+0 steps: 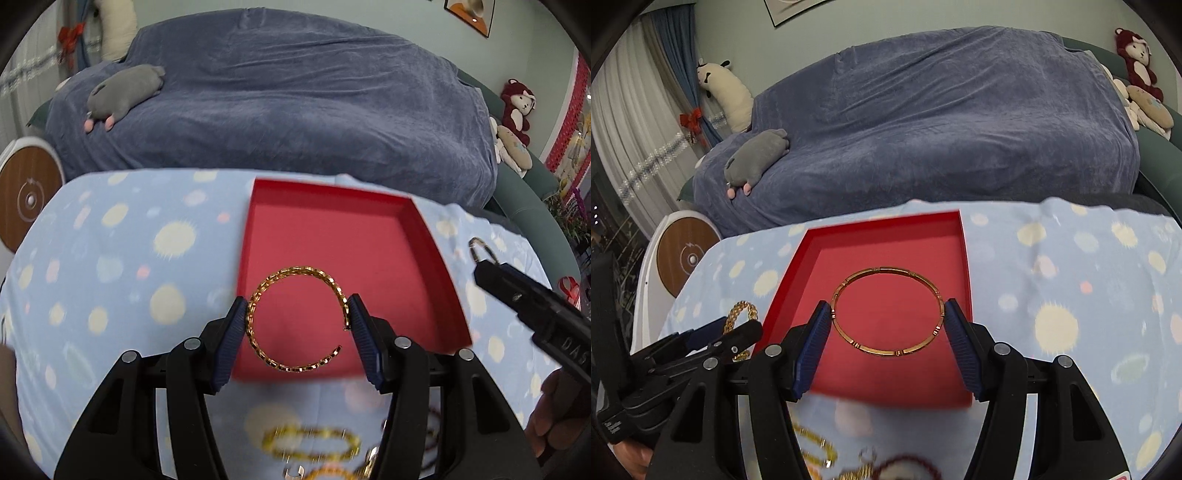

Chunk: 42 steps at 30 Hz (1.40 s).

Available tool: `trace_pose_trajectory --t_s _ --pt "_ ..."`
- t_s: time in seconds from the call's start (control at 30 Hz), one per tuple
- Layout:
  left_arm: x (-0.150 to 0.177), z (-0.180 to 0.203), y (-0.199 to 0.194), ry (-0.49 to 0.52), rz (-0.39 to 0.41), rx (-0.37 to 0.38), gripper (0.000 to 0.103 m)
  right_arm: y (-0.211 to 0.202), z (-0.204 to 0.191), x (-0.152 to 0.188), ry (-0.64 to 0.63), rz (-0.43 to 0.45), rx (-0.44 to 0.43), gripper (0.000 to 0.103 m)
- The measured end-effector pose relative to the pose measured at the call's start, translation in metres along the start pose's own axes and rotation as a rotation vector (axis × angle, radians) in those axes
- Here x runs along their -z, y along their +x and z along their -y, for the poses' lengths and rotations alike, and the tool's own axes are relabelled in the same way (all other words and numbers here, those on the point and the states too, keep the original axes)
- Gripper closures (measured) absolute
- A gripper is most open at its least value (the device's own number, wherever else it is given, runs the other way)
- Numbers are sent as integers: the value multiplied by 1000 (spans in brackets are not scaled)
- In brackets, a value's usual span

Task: Organize jewelry
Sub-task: 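Lower both bangles into the red box and open both tools, then withdraw both tools from the box back to the bracelets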

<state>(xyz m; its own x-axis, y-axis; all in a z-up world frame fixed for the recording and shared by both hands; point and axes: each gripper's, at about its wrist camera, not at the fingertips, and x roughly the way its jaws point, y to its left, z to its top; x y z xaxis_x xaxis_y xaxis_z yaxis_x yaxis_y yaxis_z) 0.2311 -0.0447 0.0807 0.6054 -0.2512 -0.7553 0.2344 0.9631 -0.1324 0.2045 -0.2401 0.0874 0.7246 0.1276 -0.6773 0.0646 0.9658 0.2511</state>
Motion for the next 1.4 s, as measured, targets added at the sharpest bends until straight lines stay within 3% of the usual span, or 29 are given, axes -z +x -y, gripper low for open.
trace_pose_trajectory --t_s 0.23,0.57,0.63,0.7,0.73,0.9,1.07,1.4 --pt "-58 11 61 31 -16 -1 50 65 11 -44 7 -46 28 43" --pt "-76 2 128 9 -98 -14 49 136 17 -58 8 -145 49 43" --pt "-75 -1 133 -12 -113 -11 45 142 16 -58 1 -147 63 42" --pt "-74 -3 133 -28 -104 -33 31 142 18 -56 9 -145 70 40" --pt "-72 -4 132 -31 -93 -35 31 142 19 -55 16 -145 70 39" --pt "-62 -8 115 -27 -75 -36 31 119 23 -48 30 -112 59 37" --pt "-42 -14 74 -29 -48 -33 30 69 19 -32 14 -60 40 37" --pt "35 -20 -17 -10 -35 -41 30 -27 6 47 -27 -60 64 37"
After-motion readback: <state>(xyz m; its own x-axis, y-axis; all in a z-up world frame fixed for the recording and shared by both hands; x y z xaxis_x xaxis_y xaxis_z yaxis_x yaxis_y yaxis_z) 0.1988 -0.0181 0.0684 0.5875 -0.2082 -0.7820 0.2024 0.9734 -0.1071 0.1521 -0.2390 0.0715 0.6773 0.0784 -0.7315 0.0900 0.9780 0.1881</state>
